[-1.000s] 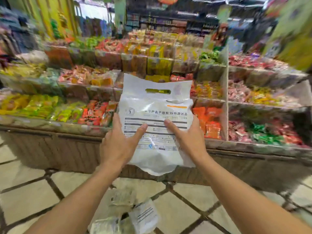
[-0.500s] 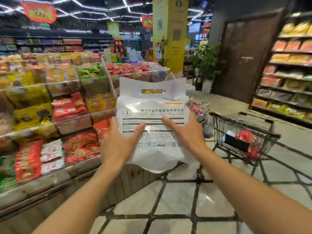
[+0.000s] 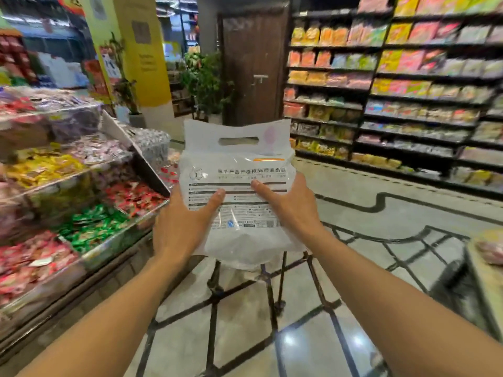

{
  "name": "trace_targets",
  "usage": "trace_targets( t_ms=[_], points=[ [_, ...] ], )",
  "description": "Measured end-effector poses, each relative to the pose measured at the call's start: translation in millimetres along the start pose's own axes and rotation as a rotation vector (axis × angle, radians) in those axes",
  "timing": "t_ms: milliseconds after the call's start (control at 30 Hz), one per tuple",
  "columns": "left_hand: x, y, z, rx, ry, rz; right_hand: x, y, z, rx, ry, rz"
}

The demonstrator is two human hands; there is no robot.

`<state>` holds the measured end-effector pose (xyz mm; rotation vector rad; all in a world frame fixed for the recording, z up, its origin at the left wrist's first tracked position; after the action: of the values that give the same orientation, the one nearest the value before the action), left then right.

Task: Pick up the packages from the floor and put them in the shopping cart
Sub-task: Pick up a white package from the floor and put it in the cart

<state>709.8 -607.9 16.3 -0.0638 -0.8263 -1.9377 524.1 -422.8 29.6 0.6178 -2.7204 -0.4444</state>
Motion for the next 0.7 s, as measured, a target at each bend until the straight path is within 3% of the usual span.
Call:
trace_targets(
  t_ms=[333,700],
  points=[
    [157.1,-240.8,56.9,-0.077,-0.132,-0.198,196.2,98.6,118.1,-0.097,-0.114,0.268],
    [298.8,-415.2,76.6,-0.071,-0.08,-0.264,394.8,125.8,202.3,-0.086,-0.167,0.239]
  ],
)
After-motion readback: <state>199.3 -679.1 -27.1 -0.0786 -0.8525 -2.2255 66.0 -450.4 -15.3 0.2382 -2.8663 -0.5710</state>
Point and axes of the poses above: each hand's wrist, its own x-axis towards the middle knuckle, its own y-axis out of the back of the hand, z = x × y, the point moved 10 cm from there along x, towards the middle knuckle, and after that the axes turned 4 degrees about -y, right-handed, at the moved point
